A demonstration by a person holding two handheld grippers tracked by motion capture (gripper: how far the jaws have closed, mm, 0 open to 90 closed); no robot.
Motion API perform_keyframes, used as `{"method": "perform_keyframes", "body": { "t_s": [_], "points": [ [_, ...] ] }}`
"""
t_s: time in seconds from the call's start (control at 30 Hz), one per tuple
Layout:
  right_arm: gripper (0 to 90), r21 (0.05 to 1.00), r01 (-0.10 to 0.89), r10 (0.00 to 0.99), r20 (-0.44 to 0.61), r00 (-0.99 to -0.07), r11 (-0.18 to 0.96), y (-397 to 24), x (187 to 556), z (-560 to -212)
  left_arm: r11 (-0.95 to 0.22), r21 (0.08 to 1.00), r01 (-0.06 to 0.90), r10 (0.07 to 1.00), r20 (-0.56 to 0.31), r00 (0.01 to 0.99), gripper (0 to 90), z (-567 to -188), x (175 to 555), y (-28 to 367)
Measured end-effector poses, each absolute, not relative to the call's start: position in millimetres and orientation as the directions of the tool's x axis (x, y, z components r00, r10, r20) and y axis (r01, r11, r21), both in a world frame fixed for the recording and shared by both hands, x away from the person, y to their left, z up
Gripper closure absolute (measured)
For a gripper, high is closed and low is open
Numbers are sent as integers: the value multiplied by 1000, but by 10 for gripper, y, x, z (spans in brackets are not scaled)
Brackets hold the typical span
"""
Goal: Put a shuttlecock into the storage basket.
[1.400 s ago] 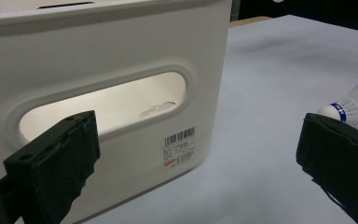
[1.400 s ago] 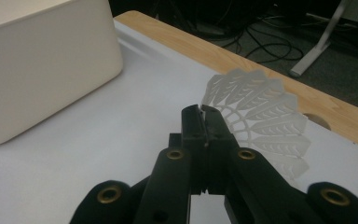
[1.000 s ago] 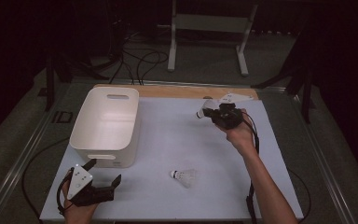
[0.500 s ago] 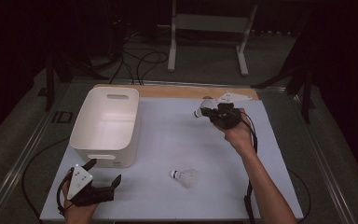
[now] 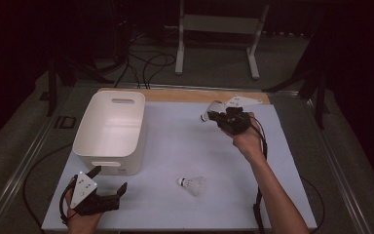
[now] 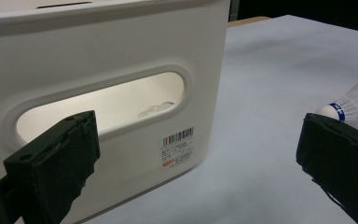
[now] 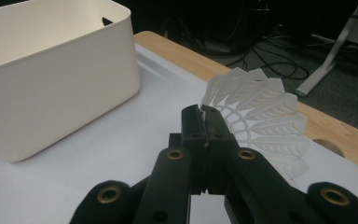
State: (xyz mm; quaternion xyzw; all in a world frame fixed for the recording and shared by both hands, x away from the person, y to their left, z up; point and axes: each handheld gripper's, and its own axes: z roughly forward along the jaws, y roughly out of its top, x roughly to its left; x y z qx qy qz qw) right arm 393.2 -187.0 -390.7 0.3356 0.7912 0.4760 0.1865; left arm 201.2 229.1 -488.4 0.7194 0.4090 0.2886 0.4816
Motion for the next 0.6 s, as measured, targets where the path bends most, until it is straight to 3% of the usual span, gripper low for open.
{"method": "perform_keyframes", "body": {
  "t_s": [0.6],
  "points": [
    [895, 888, 333, 695, 21, -719, 318, -1766, 3903, -3851, -197, 930, 310, 868, 18, 496, 0, -4883, 2009, 2302]
  ]
}}
